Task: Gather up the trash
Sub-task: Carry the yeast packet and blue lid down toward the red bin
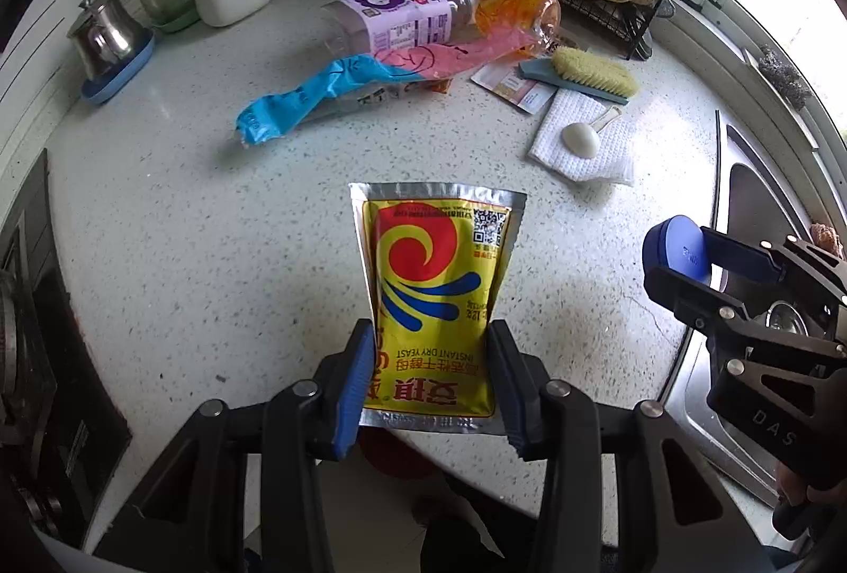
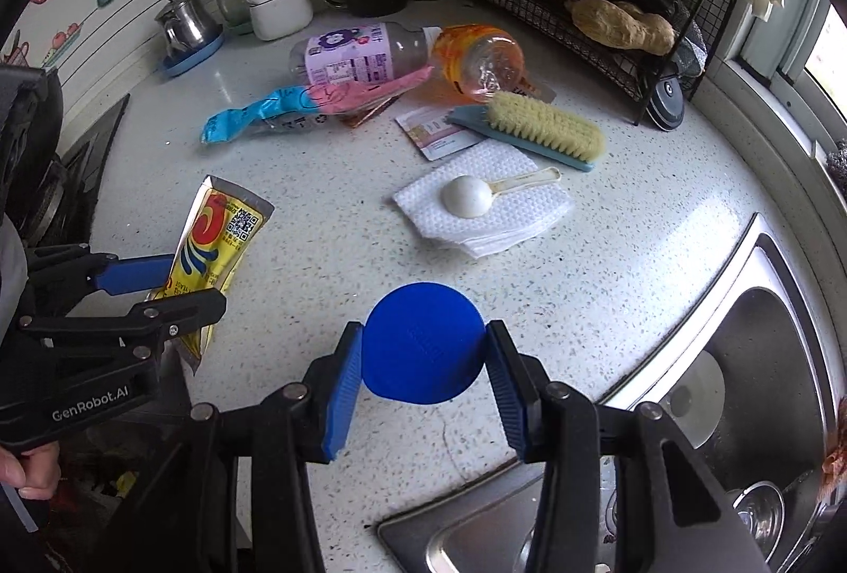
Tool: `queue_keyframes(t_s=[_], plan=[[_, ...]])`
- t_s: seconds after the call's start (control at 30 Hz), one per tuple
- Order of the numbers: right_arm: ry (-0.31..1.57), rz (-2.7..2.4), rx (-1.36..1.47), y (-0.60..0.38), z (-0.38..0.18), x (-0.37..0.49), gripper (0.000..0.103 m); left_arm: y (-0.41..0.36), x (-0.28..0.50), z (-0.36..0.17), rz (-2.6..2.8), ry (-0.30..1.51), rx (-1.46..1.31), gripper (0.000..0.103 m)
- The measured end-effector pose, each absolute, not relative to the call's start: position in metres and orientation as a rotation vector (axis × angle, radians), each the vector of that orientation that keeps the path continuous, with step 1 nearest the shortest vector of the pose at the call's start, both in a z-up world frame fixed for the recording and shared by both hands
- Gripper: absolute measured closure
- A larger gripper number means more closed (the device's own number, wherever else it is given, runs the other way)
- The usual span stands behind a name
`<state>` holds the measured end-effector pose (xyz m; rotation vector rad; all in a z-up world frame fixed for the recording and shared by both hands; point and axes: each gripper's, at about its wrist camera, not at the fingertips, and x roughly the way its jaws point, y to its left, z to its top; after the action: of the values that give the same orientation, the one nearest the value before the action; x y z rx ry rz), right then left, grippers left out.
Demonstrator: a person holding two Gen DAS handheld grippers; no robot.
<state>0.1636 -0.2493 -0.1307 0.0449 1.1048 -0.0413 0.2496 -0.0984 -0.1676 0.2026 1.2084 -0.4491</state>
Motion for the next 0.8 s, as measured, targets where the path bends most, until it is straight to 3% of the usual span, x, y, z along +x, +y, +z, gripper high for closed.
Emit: queue_keyframes(t_s=[0.4, 0.8], plan=[[1.058, 0.041, -0.04, -0.177, -0.106, 0.117, 0.06, -0.004, 0.182, -0.145, -0.383, 1.147, 0.142, 0.062], [1.067, 0.12, -0.102, -0.109, -0.124, 0.045, 0.06, 0.078, 0.087, -0.163, -0.297, 1.175, 0.075, 0.062]])
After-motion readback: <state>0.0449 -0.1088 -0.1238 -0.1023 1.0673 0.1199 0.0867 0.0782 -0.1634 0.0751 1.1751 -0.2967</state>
